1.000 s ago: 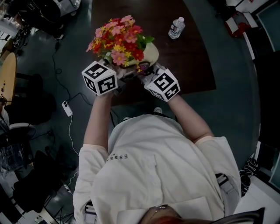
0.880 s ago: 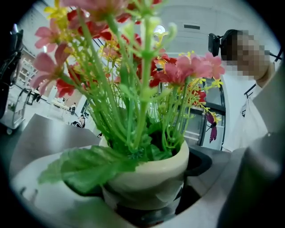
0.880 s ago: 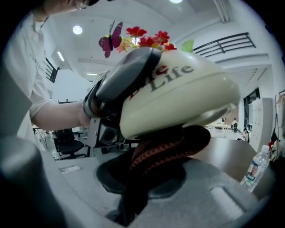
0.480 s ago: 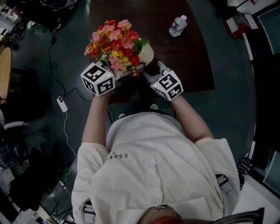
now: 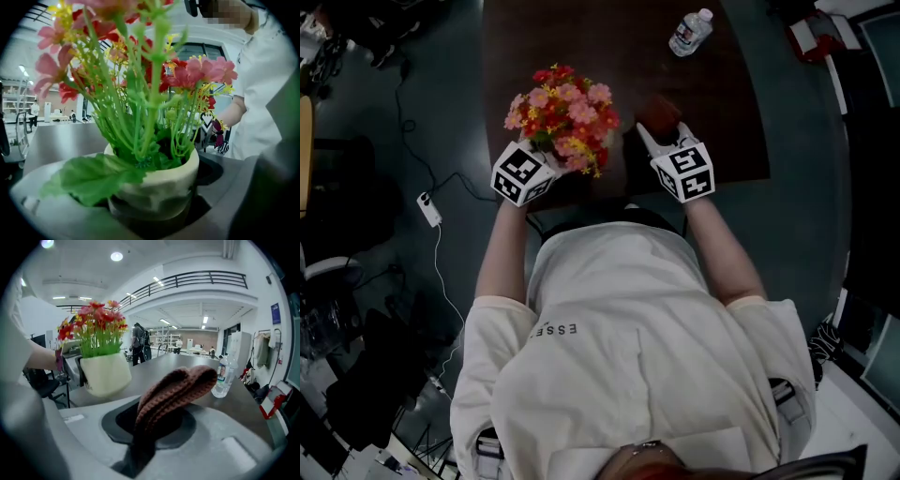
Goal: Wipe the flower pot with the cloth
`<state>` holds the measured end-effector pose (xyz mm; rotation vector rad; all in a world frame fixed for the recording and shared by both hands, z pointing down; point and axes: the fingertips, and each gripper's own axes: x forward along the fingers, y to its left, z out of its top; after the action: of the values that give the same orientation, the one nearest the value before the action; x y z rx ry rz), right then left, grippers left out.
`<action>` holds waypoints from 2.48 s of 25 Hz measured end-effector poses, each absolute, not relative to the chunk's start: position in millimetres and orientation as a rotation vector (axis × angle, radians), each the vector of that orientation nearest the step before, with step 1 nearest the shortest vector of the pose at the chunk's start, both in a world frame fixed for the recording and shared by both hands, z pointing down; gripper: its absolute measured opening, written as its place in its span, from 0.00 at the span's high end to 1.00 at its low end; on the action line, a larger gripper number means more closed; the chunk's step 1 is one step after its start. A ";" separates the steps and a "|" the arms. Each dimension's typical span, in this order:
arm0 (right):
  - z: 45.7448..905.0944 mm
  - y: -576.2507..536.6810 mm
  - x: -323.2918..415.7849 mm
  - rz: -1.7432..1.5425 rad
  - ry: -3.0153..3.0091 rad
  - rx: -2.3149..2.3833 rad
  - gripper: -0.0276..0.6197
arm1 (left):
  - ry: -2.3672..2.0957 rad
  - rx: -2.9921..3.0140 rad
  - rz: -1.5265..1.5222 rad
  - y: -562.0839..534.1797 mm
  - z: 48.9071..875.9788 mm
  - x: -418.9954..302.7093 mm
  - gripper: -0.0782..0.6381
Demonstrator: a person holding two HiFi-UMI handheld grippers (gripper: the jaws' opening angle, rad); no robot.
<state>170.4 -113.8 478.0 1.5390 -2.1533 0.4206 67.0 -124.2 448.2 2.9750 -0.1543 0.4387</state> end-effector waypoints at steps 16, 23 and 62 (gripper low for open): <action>516.4 -77.9 160.8 0.531 -2.107 1.496 0.88 | -0.066 2.967 0.704 -104.2 552.9 59.6 0.11; 503.4 -64.2 140.4 0.546 -2.049 1.516 0.88 | -0.283 2.924 0.509 -98.6 508.1 24.6 0.07; 408.7 252.2 45.9 0.320 -2.284 1.584 0.89 | -1.176 2.926 0.070 212.7 333.2 -89.8 0.88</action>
<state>45.9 252.2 408.7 1.5839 -2.2840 0.3203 -89.8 212.7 333.2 2.9265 -1.1759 0.0696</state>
